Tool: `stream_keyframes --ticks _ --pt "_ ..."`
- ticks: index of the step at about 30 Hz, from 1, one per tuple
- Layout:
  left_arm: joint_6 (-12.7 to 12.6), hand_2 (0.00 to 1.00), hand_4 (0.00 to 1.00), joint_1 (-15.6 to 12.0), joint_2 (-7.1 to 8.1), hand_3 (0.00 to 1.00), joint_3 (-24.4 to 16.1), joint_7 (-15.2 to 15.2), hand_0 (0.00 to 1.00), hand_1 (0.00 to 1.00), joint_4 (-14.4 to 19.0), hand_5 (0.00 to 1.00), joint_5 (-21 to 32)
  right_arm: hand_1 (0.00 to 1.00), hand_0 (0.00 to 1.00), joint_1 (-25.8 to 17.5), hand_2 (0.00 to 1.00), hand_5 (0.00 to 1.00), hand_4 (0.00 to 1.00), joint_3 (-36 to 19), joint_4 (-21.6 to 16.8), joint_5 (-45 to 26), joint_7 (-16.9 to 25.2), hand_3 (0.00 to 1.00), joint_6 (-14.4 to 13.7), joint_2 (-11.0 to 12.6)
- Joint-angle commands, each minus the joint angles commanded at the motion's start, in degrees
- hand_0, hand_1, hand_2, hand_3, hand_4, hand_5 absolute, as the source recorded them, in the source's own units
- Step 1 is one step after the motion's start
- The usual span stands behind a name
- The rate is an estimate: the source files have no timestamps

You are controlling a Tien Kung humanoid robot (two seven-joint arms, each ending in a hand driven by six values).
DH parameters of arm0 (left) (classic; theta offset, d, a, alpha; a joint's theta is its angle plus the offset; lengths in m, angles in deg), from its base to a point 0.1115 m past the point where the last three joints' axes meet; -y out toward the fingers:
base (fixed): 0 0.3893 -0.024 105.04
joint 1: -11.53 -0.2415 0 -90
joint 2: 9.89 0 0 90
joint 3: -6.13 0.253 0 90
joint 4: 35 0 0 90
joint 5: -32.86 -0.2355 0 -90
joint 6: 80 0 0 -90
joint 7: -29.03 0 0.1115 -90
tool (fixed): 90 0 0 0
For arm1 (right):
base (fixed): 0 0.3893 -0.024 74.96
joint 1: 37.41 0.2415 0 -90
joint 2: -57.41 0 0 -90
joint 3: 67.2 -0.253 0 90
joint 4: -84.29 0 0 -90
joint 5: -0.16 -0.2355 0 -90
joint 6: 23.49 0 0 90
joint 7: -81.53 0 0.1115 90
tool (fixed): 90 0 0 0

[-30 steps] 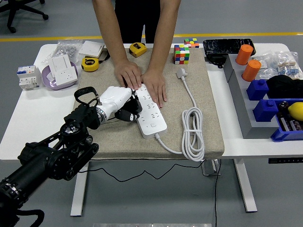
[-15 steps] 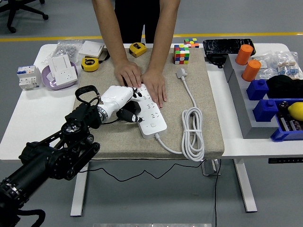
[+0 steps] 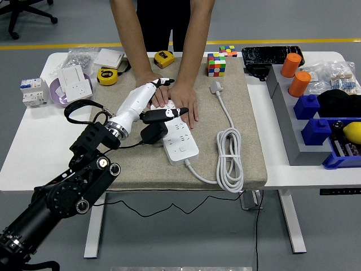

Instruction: Pick up the plug,place it near the board,insert it into the board,press the button

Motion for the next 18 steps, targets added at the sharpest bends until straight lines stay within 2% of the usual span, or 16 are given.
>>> stream_keyframes --ticks 4,5,6,8,12,15,18 --pt "-1.9 0.977 0.998 -5.8 0.19 0.932 -1.5 0.2 0.957 0.998 7.0 0.962 9.2 0.760 0.906 -0.3 0.722 0.463 0.884 -0.3 0.0 0.0 0.2 0.661 -0.2 -0.2" --pt "-1.7 0.977 0.998 -7.5 0.53 0.932 -1.4 0.2 0.957 0.998 8.6 0.962 11.8 0.760 0.906 -0.4 0.722 0.463 0.884 -0.6 0.0 0.2 0.2 0.661 -0.2 -0.2" --pt "-1.1 0.998 0.998 -8.9 0.96 0.962 -1.1 0.3 0.998 0.998 9.9 0.998 14.0 0.759 0.902 -0.5 0.723 0.460 0.885 -0.9 0.0 0.4 0.1 0.663 -0.2 -0.3" --pt "1.1 0.998 0.998 -12.1 2.11 0.962 -0.4 0.5 0.998 0.998 12.2 0.998 19.2 0.759 0.902 -0.7 0.723 0.460 0.885 -1.1 0.0 0.1 0.3 0.663 -0.2 -0.4" --pt "4.2 0.998 0.998 -16.4 4.04 0.985 1.4 -0.1 0.998 0.998 14.1 0.998 27.0 0.758 0.900 -0.7 0.722 0.459 0.885 -1.3 0.0 0.2 0.5 0.659 -0.3 -0.5" --pt "5.8 0.998 0.998 -17.7 5.23 0.985 2.9 -0.7 0.998 0.998 13.0 0.998 27.6 0.758 0.900 -0.5 0.722 0.459 0.885 -0.9 0.0 -0.2 0.7 0.659 -0.4 -0.5" --pt "6.7 0.998 0.998 -18.2 5.69 0.981 3.6 -0.8 0.998 0.998 12.0 0.998 26.9 0.757 0.899 -0.3 0.719 0.456 0.884 -0.4 0.0 -0.8 0.8 0.656 -0.5 -0.5"
